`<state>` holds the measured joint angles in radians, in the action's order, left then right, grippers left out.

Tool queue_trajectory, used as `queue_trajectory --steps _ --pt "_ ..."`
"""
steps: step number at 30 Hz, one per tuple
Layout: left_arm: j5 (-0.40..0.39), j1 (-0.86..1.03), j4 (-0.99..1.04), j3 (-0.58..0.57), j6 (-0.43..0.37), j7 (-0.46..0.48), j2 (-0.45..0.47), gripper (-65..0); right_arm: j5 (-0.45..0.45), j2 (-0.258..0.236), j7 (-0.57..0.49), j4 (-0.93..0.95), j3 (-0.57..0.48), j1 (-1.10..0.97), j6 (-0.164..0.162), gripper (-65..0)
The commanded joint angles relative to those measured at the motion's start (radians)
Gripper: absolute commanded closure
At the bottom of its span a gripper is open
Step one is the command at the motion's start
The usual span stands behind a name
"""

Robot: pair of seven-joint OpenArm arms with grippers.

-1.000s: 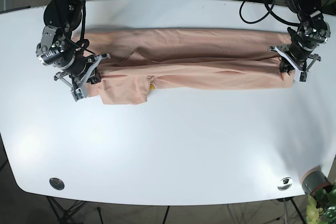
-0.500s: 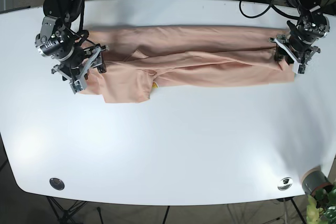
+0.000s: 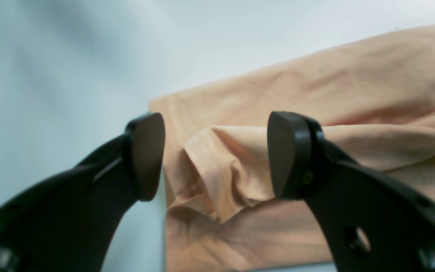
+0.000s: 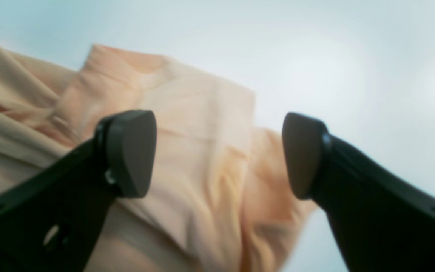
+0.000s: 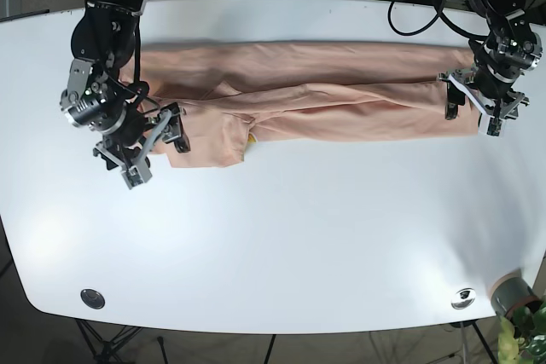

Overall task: Fold the T-shirt properly
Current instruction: 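Open both grippers and release the folded hem, then grasp the folded shirt end with the right gripper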

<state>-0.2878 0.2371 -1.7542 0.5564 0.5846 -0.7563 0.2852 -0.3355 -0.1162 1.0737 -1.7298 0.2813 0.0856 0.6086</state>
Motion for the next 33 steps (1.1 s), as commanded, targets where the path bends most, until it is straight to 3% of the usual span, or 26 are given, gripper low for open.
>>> queue_trajectory --steps 1,11,14,20,23,28,33 --pt "-0.008 -0.023 -0.013 0.001 -0.001 0.014 0.012 -39.7 -0.007 -0.012 -0.020 0.063 -0.011 0.059 0.000 -49.6" --pt "-0.004 -0.083 0.144 0.001 -0.001 0.014 -0.025 -39.7 -0.004 -0.012 -0.046 0.414 -0.017 0.237 -0.005 -49.6" --pt "-0.004 -0.083 0.188 0.001 -0.001 0.019 -0.025 -39.7 0.039 -0.010 -0.056 0.485 -0.017 0.273 -0.054 -49.6" --pt "0.000 -0.078 0.210 0.003 -0.001 0.019 -0.025 -39.7 0.071 -0.003 -0.059 0.511 -0.017 0.285 -0.066 -49.1" --pt "0.002 -0.077 0.211 0.001 -0.001 0.019 -0.025 -39.7 0.075 0.020 -0.059 0.512 -0.017 0.283 -0.069 -42.3" --pt "0.002 -0.080 0.211 0.001 -0.001 0.019 -0.025 -39.7 0.079 0.031 -0.059 0.515 -0.017 0.282 -0.068 -23.6" --pt "0.002 -0.083 0.211 0.001 -0.001 0.019 -0.025 -39.7 0.072 0.033 -0.059 0.515 -0.017 0.268 -0.069 -21.1"
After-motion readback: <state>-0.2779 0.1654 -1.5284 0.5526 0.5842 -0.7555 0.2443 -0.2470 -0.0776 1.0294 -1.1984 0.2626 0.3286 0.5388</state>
